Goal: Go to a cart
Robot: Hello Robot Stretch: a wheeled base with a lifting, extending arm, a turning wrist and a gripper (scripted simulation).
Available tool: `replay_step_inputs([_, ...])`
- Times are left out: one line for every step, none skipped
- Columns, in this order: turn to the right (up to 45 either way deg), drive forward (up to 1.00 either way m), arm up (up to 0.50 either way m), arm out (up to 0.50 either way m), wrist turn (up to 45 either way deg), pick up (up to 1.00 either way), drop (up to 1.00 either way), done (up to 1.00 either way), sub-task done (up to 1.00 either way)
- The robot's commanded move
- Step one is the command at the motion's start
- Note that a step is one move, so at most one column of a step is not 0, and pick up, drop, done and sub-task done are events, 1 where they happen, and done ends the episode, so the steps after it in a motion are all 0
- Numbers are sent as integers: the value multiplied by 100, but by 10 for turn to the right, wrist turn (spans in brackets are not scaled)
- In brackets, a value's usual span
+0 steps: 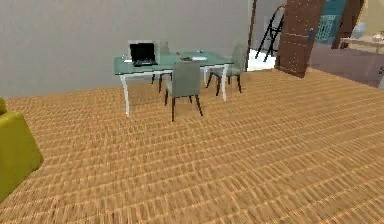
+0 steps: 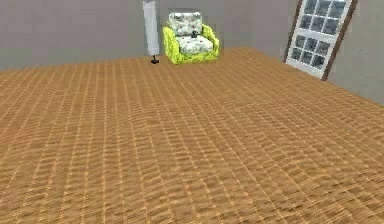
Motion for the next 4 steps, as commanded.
replay_step_inputs([0, 100, 0, 0, 0, 0, 0, 0, 0])
replay_step_inputs([-30, 0, 0, 0, 0, 0, 0, 0, 0])
replay_step_inputs([0, 90, 0, 0, 0, 0, 0, 0, 0])
replay_step_inputs([450, 0, 0, 0, 0, 0, 0, 0, 0])
